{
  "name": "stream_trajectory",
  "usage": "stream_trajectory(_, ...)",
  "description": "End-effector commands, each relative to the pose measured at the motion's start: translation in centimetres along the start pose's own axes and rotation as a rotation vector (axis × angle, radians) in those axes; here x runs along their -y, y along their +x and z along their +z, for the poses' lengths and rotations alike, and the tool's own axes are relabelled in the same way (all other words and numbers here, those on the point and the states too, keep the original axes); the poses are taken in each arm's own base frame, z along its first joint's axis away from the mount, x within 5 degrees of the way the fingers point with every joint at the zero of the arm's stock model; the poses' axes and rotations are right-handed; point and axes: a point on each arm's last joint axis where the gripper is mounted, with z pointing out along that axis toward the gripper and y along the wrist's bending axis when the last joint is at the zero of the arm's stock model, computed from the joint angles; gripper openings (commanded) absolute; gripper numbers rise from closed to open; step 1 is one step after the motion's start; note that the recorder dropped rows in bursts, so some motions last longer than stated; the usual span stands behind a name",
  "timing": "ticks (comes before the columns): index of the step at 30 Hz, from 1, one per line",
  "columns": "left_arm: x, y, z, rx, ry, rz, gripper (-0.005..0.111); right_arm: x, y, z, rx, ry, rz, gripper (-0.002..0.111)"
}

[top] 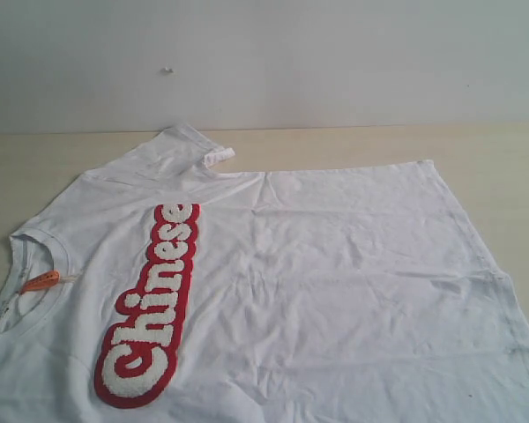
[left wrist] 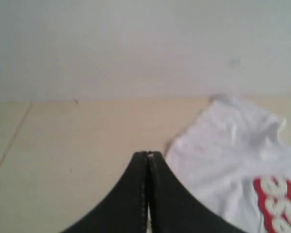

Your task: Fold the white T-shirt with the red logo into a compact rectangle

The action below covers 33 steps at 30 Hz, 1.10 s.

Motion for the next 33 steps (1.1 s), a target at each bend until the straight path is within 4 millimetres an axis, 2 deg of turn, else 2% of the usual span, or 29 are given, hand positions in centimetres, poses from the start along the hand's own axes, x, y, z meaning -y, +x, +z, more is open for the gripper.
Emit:
stream_trajectory(1, 1.6, 2.7, 5.2, -0.241, 0.182, 0.131, 0.0, 0.1, 3.3, 5.9, -0.329, -0.007, -0.09, 0.0)
stream_trajectory(4, 2.2, 4.1, 7.5, -0.318, 0.277, 0.249, 0.0, -0.1, 5.9, 9.2, -0.495, -0.069, -0.218, 0.0)
stream_trajectory(10, 2.8, 7.5, 10.3, -0.5, 0.484, 0.58, 0.0, -1.5, 10.8, 12.7, -0.757, -0.395, -0.448, 0.0)
stream_trajectory(15, 2.9, 10.0, 10.6, -0.624, 0.752, 0.919, 0.0, -2.0, 13.8, 14.1, -0.864, -0.667, -0.701, 0.001)
stream_trajectory(18, 2.6, 10.7, 10.9, -0.631, 0.836, 1.094, 0.0, -2.0, 15.3, 14.6, -0.914, -0.742, -0.745, 0.008)
stream_trajectory(21, 2.4, 11.5, 11.4, -0.649, 0.835, 1.15, 0.004, -1.9, 17.2, 15.0, -0.954, -0.805, -0.808, 0.021)
stream_trajectory(24, 2.0, 12.5, 12.1, -0.665, 0.807, 1.191, 0.022, -1.5, 18.9, 15.6, -0.962, -0.822, -0.894, 0.039)
stream_trajectory(26, 1.9, 12.9, 12.5, -0.657, 0.778, 1.21, 0.044, -1.3, 19.5, 16.2, -0.926, -0.774, -0.914, 0.055)
stream_trajectory(28, 1.9, 13.1, 13.1, -0.628, 0.74, 1.213, 0.074, -1.2, 19.8, 16.5, -0.901, -0.747, -0.92, 0.068)
stream_trajectory(30, 2.2, 13.0, 13.4, -0.59, 0.714, 1.146, 0.1, -1.2, 20.0, 16.6, -0.898, -0.74, -0.921, 0.075)
stream_trajectory(31, 2.3, 12.7, 13.6, -0.561, 0.693, 1.122, 0.105, -1.2, 20.1, 16.7, -0.902, -0.743, -0.92, 0.076)
stream_trajectory(33, 2.4, 12.5, 13.8, -0.534, 0.676, 1.106, 0.105, -1.4, 20.1, 16.7, -0.894, -0.748, -0.888, 0.076)
